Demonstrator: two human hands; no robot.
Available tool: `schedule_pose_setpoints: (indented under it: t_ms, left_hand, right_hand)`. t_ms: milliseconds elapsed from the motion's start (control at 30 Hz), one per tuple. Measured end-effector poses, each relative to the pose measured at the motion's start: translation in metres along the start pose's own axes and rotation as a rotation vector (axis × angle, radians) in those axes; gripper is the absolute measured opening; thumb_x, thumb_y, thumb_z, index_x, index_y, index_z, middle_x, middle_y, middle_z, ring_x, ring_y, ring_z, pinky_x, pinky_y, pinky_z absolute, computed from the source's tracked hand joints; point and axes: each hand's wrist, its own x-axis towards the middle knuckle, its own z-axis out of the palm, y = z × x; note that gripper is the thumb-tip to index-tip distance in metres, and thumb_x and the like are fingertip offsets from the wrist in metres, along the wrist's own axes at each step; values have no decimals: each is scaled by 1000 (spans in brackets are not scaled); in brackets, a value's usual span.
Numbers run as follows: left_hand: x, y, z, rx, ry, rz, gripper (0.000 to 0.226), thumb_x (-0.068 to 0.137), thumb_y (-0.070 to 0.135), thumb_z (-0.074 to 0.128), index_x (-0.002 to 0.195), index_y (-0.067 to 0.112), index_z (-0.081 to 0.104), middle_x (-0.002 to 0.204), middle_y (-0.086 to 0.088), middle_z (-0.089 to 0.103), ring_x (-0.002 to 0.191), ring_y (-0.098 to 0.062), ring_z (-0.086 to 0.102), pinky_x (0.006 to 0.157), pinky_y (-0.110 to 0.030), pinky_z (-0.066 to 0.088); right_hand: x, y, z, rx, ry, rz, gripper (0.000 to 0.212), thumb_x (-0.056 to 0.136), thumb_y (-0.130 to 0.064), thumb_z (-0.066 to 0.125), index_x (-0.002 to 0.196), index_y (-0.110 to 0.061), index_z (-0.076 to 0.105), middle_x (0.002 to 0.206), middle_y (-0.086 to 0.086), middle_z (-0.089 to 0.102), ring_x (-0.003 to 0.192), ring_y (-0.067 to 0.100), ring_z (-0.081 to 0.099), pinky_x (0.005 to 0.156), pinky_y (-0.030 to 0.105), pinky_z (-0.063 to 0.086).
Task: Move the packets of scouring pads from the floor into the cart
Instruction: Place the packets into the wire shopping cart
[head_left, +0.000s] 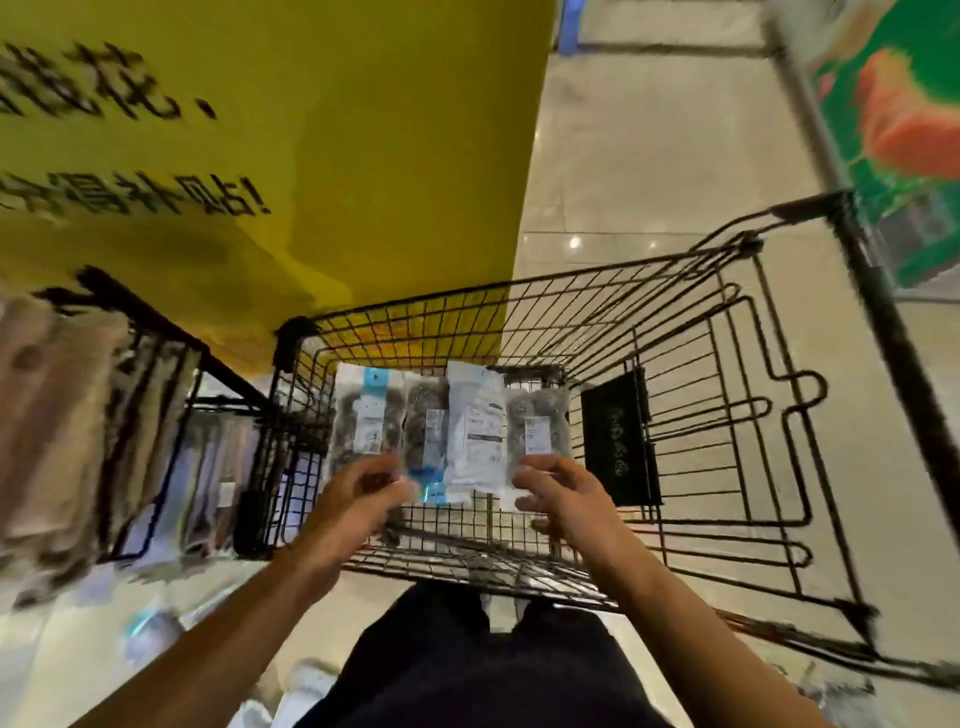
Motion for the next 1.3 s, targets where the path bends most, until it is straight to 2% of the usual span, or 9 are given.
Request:
schedule_pose_setpoints:
  t_ms: [200, 267, 400, 567, 667, 800, 933, 1100, 1300]
  left_hand:
    - [-33, -2, -7, -8, 79, 103, 24, 97, 21, 74, 117, 32, 68, 120, 7, 70, 113, -12, 65, 89, -30, 52]
    - [-42, -9, -7, 27, 133, 128, 26, 98, 22, 73, 115, 40, 67, 122, 13, 69, 117, -11, 64, 97, -33, 51]
    - [-67, -22, -4, 74, 335, 146, 32, 95, 11, 74, 117, 34, 66, 118, 7, 71, 115, -19, 66, 99, -33, 48]
    - [-114, -56, 16, -35, 560, 88, 28, 82, 25, 82, 103, 37, 69, 107, 8, 76, 106, -17, 71, 100, -42, 53]
    - [-147, -88, 35, -96, 640, 32, 26, 88, 16, 81, 106, 31, 70, 108, 4, 76, 106, -16, 71, 100, -43, 55]
    - [-198, -126, 67, -375, 814, -112, 26, 79, 29, 79, 103, 31, 72, 104, -2, 78, 97, -26, 73, 81, -42, 57]
    - [-249, -170, 101, -618, 981, -216, 14, 97, 10, 71, 110, 16, 74, 106, -12, 77, 96, -31, 69, 81, -39, 51]
    - [-307, -227, 141, -822, 1084, -332, 16, 100, 10, 67, 112, 20, 72, 112, -5, 76, 109, -27, 67, 87, -40, 51]
    - [-379, -298, 192, -1080, 1203, -455, 15, 101, 11, 65, 111, 20, 71, 115, -8, 75, 112, -30, 66, 100, -51, 51]
  right_hand:
    - [-27, -33, -17, -235, -93, -127, 18, 98, -38, 71, 113, -29, 71, 108, -6, 79, 101, 20, 75, 93, 43, 58]
    - [-33, -35, -23, -311, -122, -175, 17, 99, -38, 70, 114, -31, 70, 108, -6, 78, 98, 14, 75, 96, 44, 58]
    - [-42, -39, -34, -575, -239, -322, 24, 98, -45, 70, 120, -37, 65, 110, -13, 73, 94, 2, 72, 84, 21, 59]
    - [-39, -42, -40, -735, -393, -381, 22, 98, -46, 70, 119, -39, 66, 108, -14, 73, 92, 1, 71, 80, 21, 59]
    - [-36, -36, -35, -811, -475, -426, 16, 98, -45, 71, 113, -40, 69, 103, -14, 73, 91, 1, 70, 79, 22, 55]
    - [-37, -13, -14, -746, -599, -303, 4, 98, -35, 72, 102, -33, 73, 97, -4, 77, 88, 12, 72, 78, 27, 56]
    - [-52, 14, 8, -735, -696, -154, 13, 102, -24, 68, 104, -13, 73, 96, 9, 76, 73, 11, 71, 58, 16, 51]
    - [-86, 48, 33, -856, -751, -84, 13, 101, -32, 69, 102, -20, 74, 93, 0, 81, 77, 17, 76, 73, 34, 54]
    - [-146, 89, 76, -1084, -899, -144, 13, 101, -35, 68, 105, -24, 74, 101, -1, 80, 91, 21, 77, 78, 33, 55]
